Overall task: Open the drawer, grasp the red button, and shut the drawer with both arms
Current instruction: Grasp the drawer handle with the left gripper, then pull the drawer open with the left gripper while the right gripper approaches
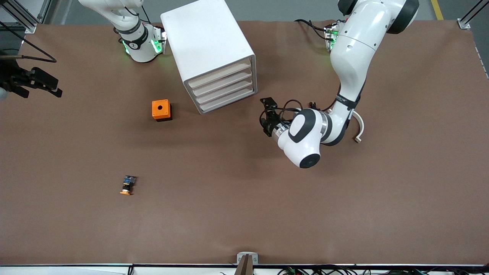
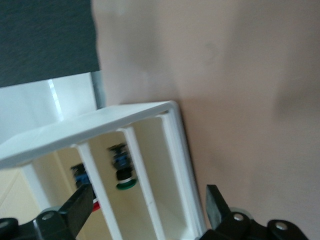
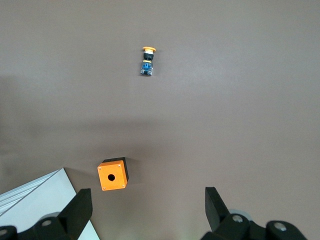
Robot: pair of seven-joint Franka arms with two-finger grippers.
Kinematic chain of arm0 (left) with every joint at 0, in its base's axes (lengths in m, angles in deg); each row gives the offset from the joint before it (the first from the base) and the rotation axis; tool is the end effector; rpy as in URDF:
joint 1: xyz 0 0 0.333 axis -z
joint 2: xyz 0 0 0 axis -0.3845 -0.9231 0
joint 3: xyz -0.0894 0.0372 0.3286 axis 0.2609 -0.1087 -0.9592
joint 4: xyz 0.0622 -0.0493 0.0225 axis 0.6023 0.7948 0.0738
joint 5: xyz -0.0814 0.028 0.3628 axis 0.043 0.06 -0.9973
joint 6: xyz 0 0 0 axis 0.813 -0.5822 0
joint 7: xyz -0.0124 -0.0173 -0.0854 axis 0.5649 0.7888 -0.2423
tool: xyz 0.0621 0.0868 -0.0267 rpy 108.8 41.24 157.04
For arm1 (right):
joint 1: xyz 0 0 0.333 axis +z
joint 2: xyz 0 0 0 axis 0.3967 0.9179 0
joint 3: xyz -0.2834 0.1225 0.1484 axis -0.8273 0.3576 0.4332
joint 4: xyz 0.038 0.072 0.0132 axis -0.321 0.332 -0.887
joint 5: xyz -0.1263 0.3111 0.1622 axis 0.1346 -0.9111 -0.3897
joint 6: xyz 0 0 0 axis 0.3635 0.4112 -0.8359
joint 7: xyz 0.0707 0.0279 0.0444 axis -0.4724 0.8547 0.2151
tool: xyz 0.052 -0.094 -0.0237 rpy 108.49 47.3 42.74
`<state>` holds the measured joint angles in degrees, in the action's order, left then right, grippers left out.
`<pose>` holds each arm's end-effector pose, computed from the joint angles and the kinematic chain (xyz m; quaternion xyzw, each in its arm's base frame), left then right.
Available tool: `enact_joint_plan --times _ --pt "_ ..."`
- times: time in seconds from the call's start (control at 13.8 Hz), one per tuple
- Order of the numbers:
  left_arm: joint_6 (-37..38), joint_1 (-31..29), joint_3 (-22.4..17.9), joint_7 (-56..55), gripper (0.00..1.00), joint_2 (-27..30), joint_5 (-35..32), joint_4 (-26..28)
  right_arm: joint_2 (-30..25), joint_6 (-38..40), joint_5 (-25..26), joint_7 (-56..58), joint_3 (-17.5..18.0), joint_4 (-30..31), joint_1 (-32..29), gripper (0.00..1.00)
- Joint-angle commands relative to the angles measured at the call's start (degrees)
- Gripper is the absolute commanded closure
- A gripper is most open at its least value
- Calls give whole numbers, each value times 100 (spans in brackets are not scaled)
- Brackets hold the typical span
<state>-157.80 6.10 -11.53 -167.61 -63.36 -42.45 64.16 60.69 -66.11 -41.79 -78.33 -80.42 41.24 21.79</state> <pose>0.5210 -0.4175 0.2451 -0.5345 -0.6734 0.4619 0.2180 0.5085 -0.0172 0.6477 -0.9998 0.0051 0.0173 0.0129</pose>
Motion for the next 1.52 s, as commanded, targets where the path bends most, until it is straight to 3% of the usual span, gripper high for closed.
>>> enact_joint_plan --times 0.0,0.29,0.51,0.72,1.08,1.44 --pt "387 73 131 -561 2 -149 276 -229 1000 56 75 6 -6 -139 44 0" --pt "599 222 211 -729 29 -193 461 -194 1365 -109 190 268 -33 -280 -113 0" --pt "818 319 211 -886 42 -359 812 -185 1365 -66 207 199 -33 -254 -114 0" --pt "828 416 219 -913 43 -421 945 -167 1339 -49 120 -72 -15 -228 -61 0" --pt "924 574 298 -1000 44 -465 980 -53 1173 4 -187 -1986 -6 0 377 0" --pt "1056 644 404 -1107 60 -474 971 132 1084 -127 -382 -3911 2 141 1159 0"
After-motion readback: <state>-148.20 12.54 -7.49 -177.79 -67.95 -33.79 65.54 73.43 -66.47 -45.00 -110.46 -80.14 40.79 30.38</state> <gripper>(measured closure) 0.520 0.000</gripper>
